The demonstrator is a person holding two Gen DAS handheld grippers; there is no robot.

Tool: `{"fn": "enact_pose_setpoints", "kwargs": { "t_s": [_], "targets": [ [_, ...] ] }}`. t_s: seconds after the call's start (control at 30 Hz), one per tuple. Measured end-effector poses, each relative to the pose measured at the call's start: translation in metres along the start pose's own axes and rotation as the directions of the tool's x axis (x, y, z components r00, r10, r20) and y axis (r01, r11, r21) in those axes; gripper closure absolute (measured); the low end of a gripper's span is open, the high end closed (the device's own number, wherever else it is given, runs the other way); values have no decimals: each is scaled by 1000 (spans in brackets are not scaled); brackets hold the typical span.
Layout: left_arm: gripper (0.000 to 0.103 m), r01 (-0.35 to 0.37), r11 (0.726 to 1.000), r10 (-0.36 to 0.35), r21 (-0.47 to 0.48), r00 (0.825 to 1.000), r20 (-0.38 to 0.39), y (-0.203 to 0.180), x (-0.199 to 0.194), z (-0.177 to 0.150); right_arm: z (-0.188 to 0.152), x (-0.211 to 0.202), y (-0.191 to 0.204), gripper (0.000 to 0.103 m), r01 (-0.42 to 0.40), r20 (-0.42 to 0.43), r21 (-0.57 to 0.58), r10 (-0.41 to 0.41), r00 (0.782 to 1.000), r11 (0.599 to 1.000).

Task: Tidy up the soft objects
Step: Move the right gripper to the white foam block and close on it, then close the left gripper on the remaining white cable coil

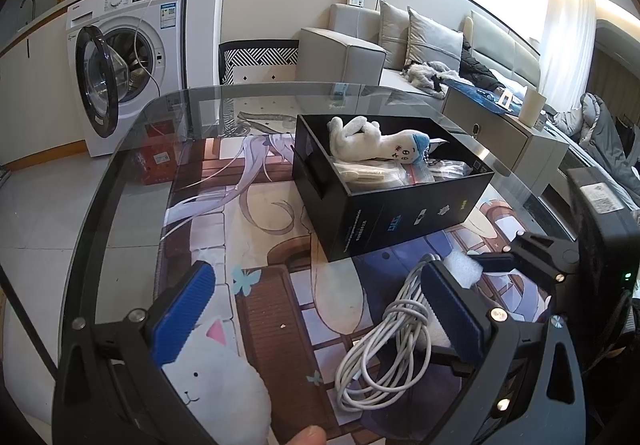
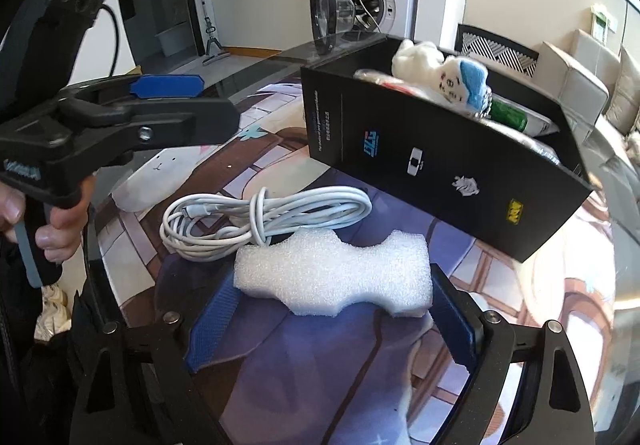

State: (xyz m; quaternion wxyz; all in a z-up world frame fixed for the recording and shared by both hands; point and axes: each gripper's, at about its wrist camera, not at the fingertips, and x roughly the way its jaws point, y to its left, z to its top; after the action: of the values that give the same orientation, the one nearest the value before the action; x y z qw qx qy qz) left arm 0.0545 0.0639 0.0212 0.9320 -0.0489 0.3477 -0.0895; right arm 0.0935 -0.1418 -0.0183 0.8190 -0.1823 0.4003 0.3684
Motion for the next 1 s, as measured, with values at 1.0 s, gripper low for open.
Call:
{"fn": "enact_pose_setpoints", "kwargs": {
  "t_s": [1.0],
  "targets": [
    [8,52,983,-18,174,981,-192,-44,32,-28,-2,-41,-47,12,40,75,113,-49,996,993]
  ]
}}
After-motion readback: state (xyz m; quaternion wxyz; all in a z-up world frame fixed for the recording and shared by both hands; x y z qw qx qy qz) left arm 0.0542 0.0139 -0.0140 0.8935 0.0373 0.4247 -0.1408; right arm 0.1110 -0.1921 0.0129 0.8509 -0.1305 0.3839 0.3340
